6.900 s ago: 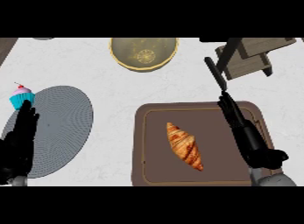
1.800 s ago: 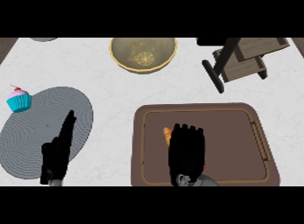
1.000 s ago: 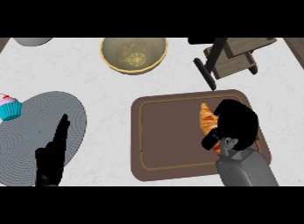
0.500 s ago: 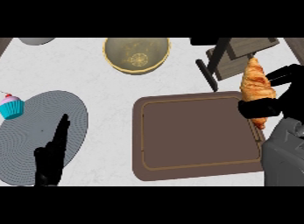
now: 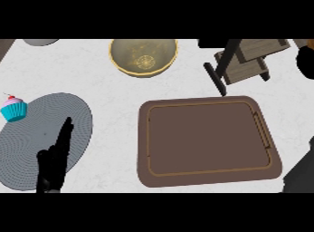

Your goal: Pick the croissant from the tray and place it in the tiered basket

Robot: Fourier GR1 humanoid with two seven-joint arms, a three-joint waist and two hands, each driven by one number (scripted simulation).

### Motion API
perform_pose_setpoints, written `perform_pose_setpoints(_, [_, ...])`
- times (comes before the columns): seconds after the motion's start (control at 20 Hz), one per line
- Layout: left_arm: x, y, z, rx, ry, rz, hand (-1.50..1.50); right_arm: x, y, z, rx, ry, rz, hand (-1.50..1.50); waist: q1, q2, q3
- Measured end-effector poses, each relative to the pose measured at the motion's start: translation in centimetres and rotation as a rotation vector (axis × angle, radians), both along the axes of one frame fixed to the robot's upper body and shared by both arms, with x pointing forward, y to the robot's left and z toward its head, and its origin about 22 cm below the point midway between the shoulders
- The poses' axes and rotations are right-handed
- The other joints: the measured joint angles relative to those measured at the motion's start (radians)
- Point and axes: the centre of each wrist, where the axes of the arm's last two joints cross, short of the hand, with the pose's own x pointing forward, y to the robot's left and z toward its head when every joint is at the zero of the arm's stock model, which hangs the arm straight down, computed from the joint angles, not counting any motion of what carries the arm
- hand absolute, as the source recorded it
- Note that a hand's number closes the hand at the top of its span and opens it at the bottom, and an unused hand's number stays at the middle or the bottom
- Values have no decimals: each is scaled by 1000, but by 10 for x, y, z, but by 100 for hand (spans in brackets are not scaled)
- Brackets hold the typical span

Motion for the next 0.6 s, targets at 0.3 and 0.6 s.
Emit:
perform_pose_setpoints(0.3, [2, -4, 1, -1, -1, -8, 0, 3, 8, 59, -75, -13, -40, 150, 10, 4, 0])
perform_pose_setpoints(0.6, [6, -11, 1, 1, -23, -25, 0, 19, 2, 113, -63, 38, -119, 150, 27, 17, 3])
